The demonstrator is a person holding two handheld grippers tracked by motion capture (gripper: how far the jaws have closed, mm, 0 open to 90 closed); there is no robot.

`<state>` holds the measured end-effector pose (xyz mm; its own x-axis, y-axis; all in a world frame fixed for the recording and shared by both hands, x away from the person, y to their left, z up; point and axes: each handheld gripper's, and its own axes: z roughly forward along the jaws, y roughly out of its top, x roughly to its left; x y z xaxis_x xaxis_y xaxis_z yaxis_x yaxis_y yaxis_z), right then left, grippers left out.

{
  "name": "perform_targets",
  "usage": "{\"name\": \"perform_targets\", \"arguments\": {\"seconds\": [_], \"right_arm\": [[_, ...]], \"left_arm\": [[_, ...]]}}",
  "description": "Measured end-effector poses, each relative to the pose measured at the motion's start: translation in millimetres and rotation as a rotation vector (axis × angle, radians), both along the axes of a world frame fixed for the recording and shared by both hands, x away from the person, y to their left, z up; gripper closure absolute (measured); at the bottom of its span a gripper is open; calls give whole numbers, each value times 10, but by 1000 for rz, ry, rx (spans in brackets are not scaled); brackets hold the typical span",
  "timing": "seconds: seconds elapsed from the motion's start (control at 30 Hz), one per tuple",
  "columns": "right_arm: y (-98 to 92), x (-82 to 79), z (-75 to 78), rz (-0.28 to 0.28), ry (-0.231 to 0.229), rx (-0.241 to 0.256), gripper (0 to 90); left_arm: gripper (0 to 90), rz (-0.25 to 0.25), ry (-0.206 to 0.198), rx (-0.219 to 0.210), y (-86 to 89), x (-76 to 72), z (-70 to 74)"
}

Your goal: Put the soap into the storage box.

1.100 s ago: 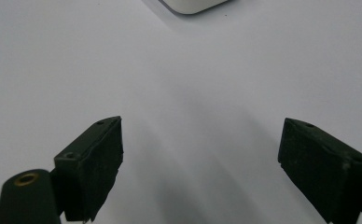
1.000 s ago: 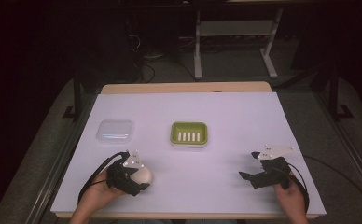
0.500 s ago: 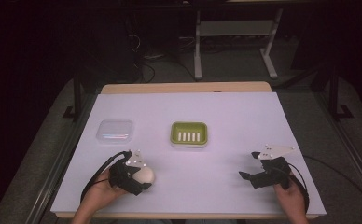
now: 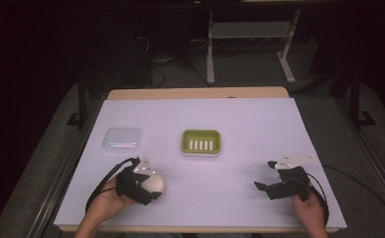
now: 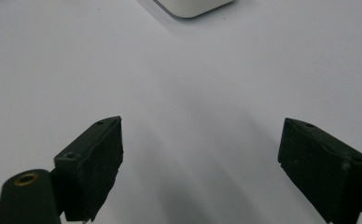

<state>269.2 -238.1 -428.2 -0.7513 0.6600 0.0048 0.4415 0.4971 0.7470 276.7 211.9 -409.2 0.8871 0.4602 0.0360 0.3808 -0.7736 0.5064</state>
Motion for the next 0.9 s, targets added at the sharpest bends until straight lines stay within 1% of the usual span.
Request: {"name": "perform_targets", "arguments": {"seconds": [0.1, 0.13, 0.2, 0.23, 0.27, 0.43, 0.53, 0.57, 0.6, 0.63, 0.7, 0.77, 0.9], "right_arm": [[0, -1, 3, 0, -2, 3, 132], [-1, 0, 3, 1, -2, 3, 131], [-2, -1, 3, -3, -1, 7, 132], [-4, -1, 3, -4, 0, 10, 132], [-4, -1, 3, -4, 0, 10, 132], [-14, 1, 7, -3, -1, 15, 132], [-14, 4, 7, -2, -1, 17, 132], [-15, 5, 6, -2, -1, 18, 132], [-15, 5, 6, -2, -1, 18, 132], [-20, 6, 8, -1, -1, 20, 132], [-24, 9, 7, -1, -2, 21, 132], [-26, 9, 6, -2, -2, 22, 132], [-34, 11, 7, -4, 0, 29, 132]], "left_arm": [[249, -7, 0, -6, -38, 28, 40], [249, -3, 5, -17, -62, 41, 61], [249, -8, 9, -18, -74, 55, 73], [249, -15, 5, -22, -98, 88, 100], [249, -15, 5, -22, -98, 88, 100], [249, -22, 14, -36, -159, 184, 188], [249, -26, 12, -38, -181, 219, 211], [249, -26, 21, -36, -204, 254, 226], [249, -26, 21, -36, -204, 254, 226], [249, -26, 14, -38, -226, 287, 239], [249, -27, 25, -44, -244, 319, 258], [249, -22, 26, -48, -256, 331, 267], [249, -21, 22, -40, -311, 402, 312]]}}
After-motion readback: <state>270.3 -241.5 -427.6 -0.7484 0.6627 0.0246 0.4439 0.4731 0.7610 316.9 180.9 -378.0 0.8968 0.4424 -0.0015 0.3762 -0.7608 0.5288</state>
